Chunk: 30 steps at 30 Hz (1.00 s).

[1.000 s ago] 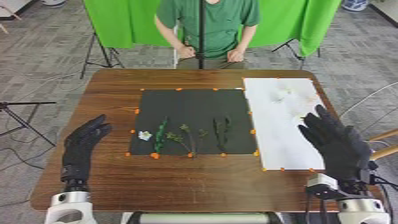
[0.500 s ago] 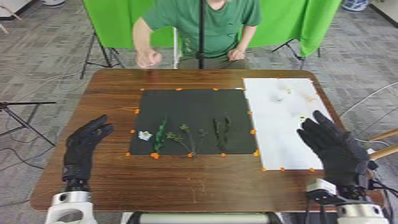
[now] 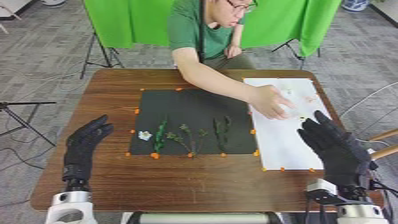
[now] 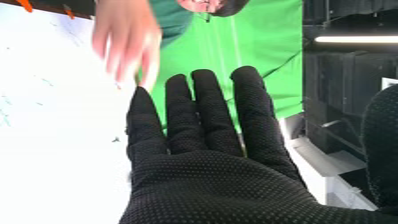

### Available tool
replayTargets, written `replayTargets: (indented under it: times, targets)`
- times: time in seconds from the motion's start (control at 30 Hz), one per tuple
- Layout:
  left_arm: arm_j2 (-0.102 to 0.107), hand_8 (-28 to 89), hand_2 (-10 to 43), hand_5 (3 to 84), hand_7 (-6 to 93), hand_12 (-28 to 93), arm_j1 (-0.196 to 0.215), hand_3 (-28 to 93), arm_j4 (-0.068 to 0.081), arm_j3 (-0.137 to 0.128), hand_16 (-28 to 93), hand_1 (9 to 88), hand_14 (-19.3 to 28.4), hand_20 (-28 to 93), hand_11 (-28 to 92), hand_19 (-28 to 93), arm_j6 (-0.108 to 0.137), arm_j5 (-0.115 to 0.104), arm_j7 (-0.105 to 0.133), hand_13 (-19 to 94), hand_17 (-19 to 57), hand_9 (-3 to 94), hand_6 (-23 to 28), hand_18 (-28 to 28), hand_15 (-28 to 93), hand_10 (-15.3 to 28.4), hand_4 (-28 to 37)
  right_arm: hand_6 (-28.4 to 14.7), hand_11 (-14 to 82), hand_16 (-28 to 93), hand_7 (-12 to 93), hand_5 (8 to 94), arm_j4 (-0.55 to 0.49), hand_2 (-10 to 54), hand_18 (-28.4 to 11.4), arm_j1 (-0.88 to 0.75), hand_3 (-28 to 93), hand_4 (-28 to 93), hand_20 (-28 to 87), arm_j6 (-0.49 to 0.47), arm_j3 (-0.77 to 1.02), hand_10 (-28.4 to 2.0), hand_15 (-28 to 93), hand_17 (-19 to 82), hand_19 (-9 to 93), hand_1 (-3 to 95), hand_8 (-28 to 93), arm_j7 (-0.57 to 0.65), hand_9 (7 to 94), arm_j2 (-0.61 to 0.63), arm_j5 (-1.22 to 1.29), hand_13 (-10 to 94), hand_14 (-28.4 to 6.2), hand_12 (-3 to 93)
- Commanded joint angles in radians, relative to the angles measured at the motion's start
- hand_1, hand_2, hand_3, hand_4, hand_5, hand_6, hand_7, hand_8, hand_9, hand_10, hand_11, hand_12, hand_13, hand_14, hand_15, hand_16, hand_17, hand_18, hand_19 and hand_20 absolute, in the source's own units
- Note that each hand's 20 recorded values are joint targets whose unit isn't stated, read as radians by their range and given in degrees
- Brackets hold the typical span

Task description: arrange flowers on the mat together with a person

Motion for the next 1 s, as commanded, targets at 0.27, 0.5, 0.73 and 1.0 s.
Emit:
replayTargets:
  times: [0.27,0.5,0.73,1.0]
  targets:
    - [-0.011,-7,-9.5,47.1,13.6,14,0.008,61,0.000,0.008,0,33.6,15.4,20,21,8,-0.006,0.003,-0.013,42,13.3,48.8,4.2,10.5,19,12.9,-22.7,-0.7,4.0,10,9,39.2,-0.002,1.9,-14.8,-0.042,78,-18,25,-0.007,0.025,-14.7,10,17,1,6.3,-8,-0.028,39.2,-0.024,0.024,30,-11.1,12.6]
    - [-0.010,-7,-9.5,47.2,13.6,14,0.008,61,0.001,0.005,0,33.5,15.2,20,21,8,-0.004,0.001,-0.012,42,13.3,49.0,4.3,10.5,19,13.0,-22.5,-0.8,4.1,10,9,39.5,-0.003,1.9,-14.8,-0.019,78,-18,25,0.023,0.004,-14.8,11,18,1,6.4,-9,-0.019,39.6,-0.012,0.021,31,-11.3,12.8]
    - [-0.001,-7,-9.5,47.3,13.5,14,0.001,61,0.004,0.005,0,33.4,15.2,20,21,8,-0.016,0.002,-0.019,42,13.2,49.0,4.3,10.6,19,13.0,-22.4,-0.8,4.1,10,9,39.8,0.002,1.5,-14.8,-0.004,78,-18,25,0.033,-0.004,-14.7,11,18,1,6.5,-8,-0.018,39.7,-0.010,0.017,31,-11.2,12.8]
    - [0.005,-7,-9.5,47.4,13.4,14,-0.006,61,0.002,0.008,0,33.3,15.3,20,21,8,-0.024,0.002,-0.009,42,13.2,49.0,4.4,10.6,19,13.0,-22.5,-0.9,4.2,10,10,40.9,0.011,1.3,-14.8,0.007,78,-18,25,0.023,-0.006,-14.7,11,18,1,6.6,-9,-0.022,40.3,0.003,0.014,31,-11.3,12.9]
